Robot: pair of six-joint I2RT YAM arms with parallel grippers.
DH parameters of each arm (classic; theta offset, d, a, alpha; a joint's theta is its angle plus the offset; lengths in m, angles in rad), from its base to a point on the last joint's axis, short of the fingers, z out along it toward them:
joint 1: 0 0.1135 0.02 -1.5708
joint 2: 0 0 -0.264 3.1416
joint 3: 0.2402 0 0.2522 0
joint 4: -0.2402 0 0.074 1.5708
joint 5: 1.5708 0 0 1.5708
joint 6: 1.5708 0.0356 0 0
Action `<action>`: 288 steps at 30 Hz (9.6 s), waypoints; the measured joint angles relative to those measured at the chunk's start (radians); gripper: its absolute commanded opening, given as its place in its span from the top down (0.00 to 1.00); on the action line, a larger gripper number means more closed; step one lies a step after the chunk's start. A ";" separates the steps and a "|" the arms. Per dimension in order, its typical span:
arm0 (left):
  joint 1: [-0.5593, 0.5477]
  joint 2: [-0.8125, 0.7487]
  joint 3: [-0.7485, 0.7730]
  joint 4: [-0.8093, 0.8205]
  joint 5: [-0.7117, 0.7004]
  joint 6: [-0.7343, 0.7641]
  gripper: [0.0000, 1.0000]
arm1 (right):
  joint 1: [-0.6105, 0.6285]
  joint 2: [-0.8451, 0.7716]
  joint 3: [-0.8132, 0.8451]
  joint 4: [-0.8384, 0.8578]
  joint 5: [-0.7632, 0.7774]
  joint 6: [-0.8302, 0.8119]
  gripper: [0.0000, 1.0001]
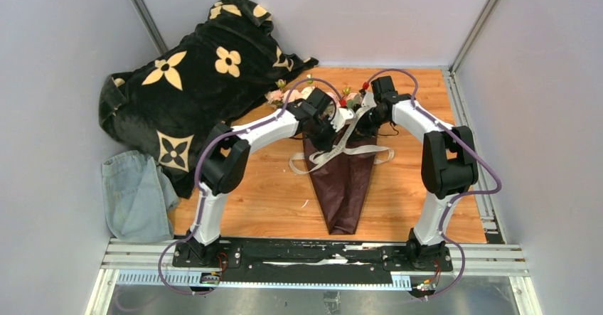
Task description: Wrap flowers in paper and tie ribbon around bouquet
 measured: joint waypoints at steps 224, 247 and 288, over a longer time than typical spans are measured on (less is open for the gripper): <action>-0.037 0.084 0.309 -0.140 0.274 0.417 1.00 | -0.058 0.064 0.182 -0.376 -0.013 -0.461 0.31; -0.037 0.125 0.290 -0.014 0.208 0.298 1.00 | 0.162 -0.826 -0.838 0.565 0.119 -0.058 0.64; -0.035 0.183 0.299 0.049 0.164 0.206 1.00 | 0.178 -0.542 -0.875 0.842 0.430 -0.351 1.00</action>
